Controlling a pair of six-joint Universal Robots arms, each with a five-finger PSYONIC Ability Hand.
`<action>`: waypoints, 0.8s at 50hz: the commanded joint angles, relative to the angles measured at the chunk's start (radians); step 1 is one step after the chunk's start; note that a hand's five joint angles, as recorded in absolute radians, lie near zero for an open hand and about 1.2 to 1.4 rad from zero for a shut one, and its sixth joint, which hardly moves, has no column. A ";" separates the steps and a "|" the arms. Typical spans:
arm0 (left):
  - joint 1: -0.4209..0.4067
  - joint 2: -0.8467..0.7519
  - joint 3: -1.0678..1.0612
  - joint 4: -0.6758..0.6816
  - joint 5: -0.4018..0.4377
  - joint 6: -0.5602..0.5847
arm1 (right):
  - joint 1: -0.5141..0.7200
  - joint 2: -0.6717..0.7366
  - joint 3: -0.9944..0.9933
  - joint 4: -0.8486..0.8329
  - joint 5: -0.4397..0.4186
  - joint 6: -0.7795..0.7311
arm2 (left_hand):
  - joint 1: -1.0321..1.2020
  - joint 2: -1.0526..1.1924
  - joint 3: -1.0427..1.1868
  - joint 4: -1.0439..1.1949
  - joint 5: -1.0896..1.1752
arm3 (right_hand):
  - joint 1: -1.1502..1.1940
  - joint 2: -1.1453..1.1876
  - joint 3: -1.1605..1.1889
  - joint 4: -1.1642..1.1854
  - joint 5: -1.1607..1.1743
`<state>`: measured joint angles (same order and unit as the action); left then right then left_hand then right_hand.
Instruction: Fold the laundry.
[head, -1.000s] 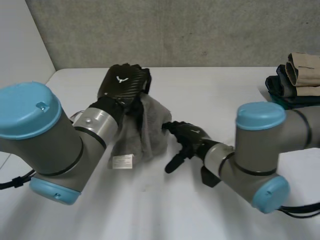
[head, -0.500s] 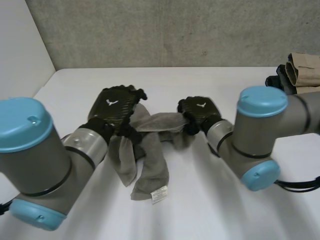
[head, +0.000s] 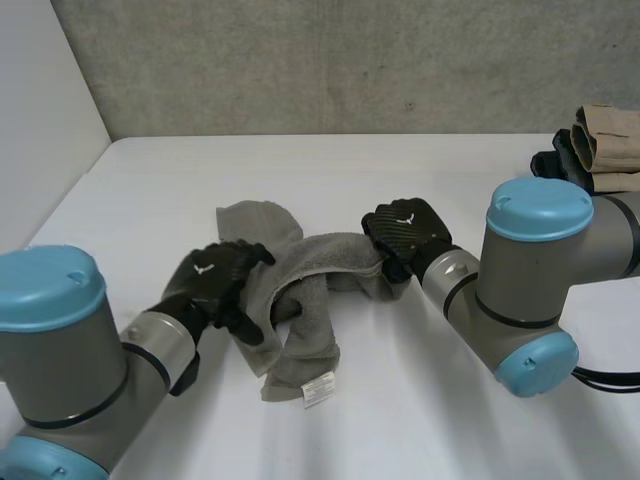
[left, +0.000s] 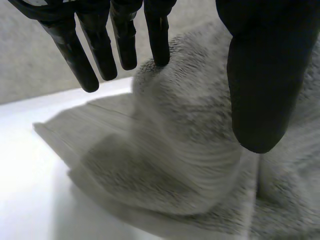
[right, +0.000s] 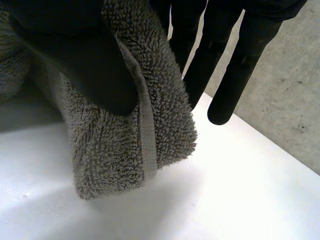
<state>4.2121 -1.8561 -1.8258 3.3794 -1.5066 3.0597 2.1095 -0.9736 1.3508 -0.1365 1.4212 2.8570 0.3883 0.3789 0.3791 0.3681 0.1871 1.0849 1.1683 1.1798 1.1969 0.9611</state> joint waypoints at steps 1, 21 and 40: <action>-0.052 -0.057 0.026 0.001 -0.001 -0.010 | -0.008 0.000 0.021 0.000 0.004 -0.004 | 0.001 0.011 0.011 0.022 0.028 | 0.311 0.228 0.217 0.199 0.261; 0.034 0.195 0.269 -0.066 -0.021 0.004 | -0.025 -0.307 -0.022 0.038 0.015 -0.330 | 1.008 1.017 1.017 1.028 1.035 | 0.311 0.228 0.217 0.199 0.261; 0.135 -0.095 0.454 -0.296 0.040 0.378 | -0.032 -0.217 -0.168 0.331 0.030 -0.436 | 1.008 1.017 1.017 1.028 1.035 | 0.311 0.228 0.217 0.199 0.261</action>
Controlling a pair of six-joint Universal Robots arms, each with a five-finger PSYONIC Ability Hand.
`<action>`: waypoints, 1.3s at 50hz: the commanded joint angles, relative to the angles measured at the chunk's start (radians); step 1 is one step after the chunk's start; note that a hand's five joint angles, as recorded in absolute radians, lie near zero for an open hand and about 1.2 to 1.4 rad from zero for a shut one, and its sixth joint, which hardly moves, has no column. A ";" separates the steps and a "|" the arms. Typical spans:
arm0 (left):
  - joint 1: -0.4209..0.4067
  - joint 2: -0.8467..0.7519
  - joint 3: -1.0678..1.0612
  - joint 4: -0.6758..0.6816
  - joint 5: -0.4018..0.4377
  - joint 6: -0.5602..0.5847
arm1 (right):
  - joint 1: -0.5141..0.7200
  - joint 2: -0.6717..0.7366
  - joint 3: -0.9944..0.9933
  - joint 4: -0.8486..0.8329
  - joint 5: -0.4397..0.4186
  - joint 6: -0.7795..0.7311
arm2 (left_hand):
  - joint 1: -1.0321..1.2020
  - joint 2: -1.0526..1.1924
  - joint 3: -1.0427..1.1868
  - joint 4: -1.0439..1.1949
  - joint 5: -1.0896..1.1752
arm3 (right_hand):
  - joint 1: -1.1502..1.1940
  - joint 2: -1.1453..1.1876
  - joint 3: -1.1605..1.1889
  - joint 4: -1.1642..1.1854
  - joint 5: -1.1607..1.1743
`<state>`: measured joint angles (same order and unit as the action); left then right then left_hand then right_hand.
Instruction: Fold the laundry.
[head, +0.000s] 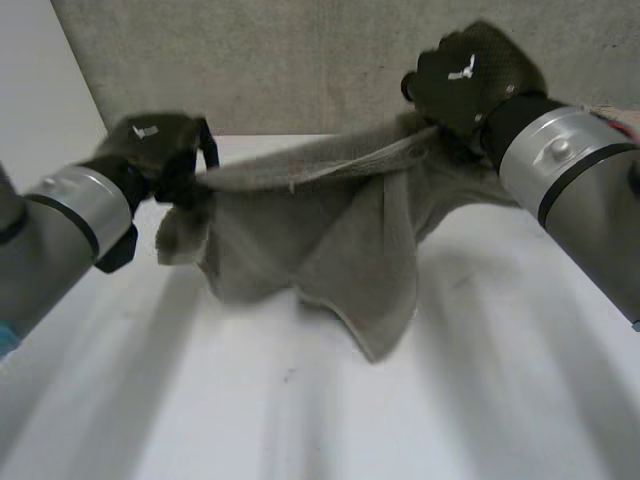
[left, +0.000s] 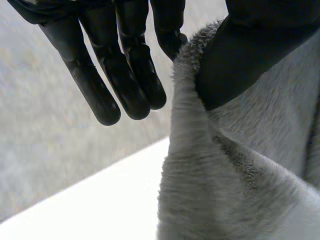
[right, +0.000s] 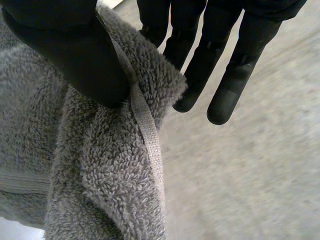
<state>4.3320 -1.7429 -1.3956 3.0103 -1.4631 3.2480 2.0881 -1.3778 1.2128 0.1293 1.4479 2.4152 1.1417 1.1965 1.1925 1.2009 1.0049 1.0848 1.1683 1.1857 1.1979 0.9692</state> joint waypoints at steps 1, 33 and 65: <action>0.015 -0.236 0.036 0.094 -0.003 0.194 | -0.019 0.236 -0.044 0.064 0.005 0.005 | 0.255 0.200 0.204 0.195 0.217 | 0.311 0.228 0.211 0.198 0.252; -0.006 -0.221 0.039 0.802 -0.074 0.202 | -0.031 0.286 -0.081 -0.438 0.023 0.090 | 0.255 0.200 0.204 0.195 0.217 | 0.311 0.228 0.211 0.198 0.252; -0.064 0.082 -0.330 0.670 -0.074 0.200 | -0.229 0.315 0.157 -0.025 -0.055 0.601 | 0.255 0.200 0.204 0.195 0.217 | -0.910 -0.994 -1.011 -1.023 -0.969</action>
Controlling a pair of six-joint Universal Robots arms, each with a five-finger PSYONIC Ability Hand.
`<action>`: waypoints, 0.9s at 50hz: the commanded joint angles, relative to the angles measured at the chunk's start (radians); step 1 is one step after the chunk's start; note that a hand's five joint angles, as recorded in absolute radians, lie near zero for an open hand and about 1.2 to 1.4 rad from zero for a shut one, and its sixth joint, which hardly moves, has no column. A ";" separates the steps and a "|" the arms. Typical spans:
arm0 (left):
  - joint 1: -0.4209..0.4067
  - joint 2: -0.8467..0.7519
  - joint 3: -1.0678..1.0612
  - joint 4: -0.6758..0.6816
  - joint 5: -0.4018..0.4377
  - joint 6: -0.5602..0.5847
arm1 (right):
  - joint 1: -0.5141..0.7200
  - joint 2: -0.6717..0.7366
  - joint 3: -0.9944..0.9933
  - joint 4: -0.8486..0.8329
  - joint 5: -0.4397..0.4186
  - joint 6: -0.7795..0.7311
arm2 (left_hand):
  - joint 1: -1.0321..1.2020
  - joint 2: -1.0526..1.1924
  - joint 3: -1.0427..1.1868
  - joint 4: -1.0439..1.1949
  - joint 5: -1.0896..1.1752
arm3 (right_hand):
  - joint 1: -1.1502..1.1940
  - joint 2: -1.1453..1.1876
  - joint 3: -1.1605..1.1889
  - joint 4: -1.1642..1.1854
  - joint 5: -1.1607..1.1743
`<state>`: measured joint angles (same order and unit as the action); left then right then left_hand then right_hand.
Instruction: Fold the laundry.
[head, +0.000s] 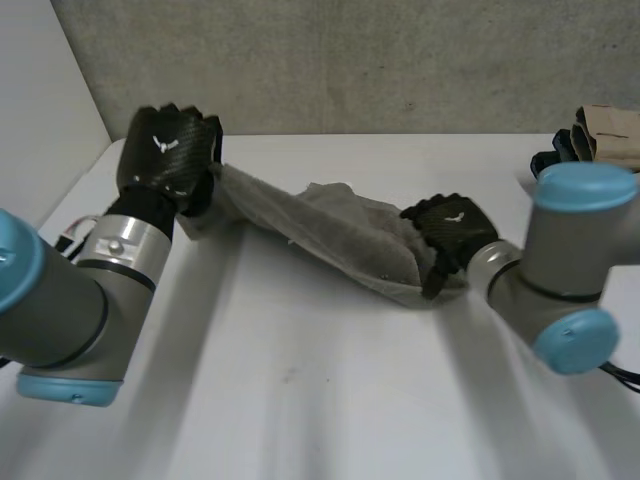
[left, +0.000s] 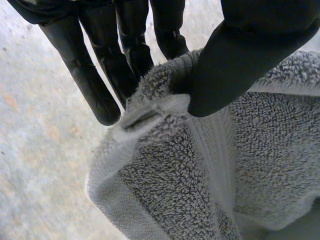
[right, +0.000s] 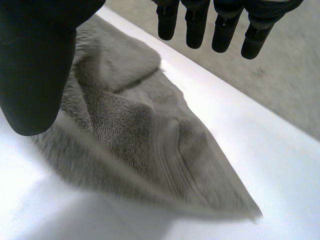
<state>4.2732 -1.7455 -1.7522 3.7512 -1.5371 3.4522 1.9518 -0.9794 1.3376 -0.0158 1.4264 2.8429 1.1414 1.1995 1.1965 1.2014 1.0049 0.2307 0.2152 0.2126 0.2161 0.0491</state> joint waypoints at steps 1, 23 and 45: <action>-0.010 0.095 0.034 -0.080 0.000 -0.005 | -0.115 -0.091 0.049 0.135 -0.047 0.197 | 0.255 0.197 0.200 0.195 0.217 | -0.056 -0.041 -0.038 -0.042 -0.049; -0.142 0.124 0.362 -0.275 -0.012 -0.005 | -0.047 0.091 0.074 -0.133 -0.072 0.217 | 0.255 0.197 0.200 0.195 0.217 | 0.074 0.089 0.092 0.089 0.081; 0.048 0.139 0.416 -0.447 -0.046 0.005 | -0.240 -0.261 0.040 -0.129 -0.068 -0.096 | 0.255 0.197 0.200 0.195 0.217 | 1.166 1.181 1.184 1.180 1.173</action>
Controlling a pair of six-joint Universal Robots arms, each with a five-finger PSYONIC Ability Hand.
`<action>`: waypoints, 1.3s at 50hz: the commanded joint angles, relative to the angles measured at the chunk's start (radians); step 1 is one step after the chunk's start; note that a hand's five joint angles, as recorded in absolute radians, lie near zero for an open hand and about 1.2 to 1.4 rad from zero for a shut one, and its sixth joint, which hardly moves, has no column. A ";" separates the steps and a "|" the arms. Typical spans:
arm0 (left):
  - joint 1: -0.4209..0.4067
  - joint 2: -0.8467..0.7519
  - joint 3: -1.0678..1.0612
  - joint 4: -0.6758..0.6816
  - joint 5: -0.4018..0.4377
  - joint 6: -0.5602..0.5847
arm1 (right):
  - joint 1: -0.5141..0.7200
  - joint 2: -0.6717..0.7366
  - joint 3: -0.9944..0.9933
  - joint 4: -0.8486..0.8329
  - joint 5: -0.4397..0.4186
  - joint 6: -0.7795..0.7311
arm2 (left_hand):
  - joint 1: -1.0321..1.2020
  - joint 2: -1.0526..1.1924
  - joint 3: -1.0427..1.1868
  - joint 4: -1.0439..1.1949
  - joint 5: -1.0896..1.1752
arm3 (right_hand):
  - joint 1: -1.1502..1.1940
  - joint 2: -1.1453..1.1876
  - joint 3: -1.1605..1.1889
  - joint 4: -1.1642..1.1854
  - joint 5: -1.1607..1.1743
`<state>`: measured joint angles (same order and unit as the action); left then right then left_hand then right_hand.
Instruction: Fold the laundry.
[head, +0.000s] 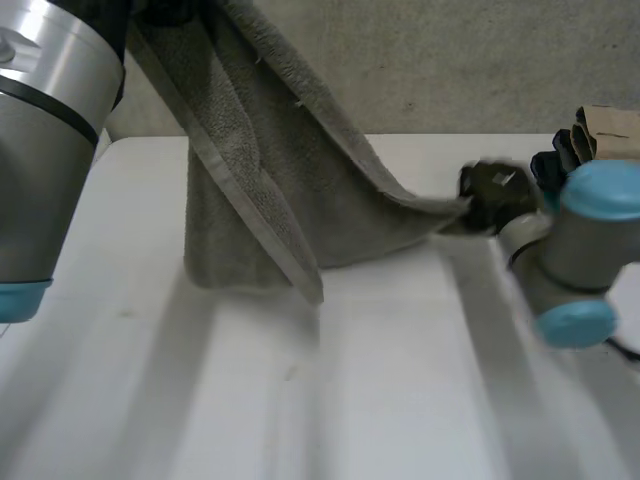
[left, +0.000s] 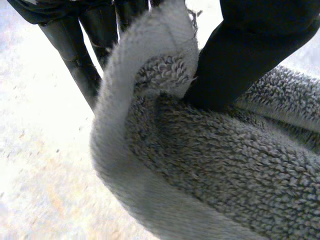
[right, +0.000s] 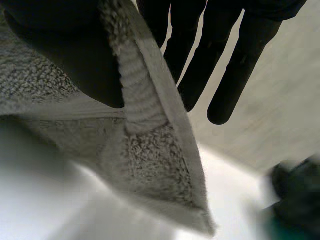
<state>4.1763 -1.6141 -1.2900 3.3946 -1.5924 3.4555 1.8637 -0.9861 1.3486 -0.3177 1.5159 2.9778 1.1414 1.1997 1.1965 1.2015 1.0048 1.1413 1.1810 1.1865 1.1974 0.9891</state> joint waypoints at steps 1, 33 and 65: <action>0.165 0.006 -0.054 -0.107 0.011 0.002 | -0.165 -0.272 0.024 0.222 -0.181 -0.265 | 0.255 0.197 0.200 0.195 0.217 | 0.255 0.215 0.210 0.199 0.233; 0.340 -0.512 0.248 0.012 0.150 0.217 | -0.103 -0.002 -0.491 0.459 0.012 -0.614 | 0.255 0.197 0.200 0.195 0.217 | 0.255 0.215 0.210 0.199 0.233; 0.332 -0.606 0.023 0.425 0.201 0.128 | -0.009 0.187 -0.315 -0.037 -0.025 -0.425 | 0.255 0.197 0.200 0.195 0.217 | 0.255 0.215 0.210 0.199 0.233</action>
<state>4.5188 -2.2097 -1.0695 3.8526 -1.3945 3.5400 1.8541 -0.8964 0.9793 -0.4776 1.5019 2.5668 1.1413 1.2001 1.1966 1.2017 1.0125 1.1413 1.1810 1.1919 1.2009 1.0163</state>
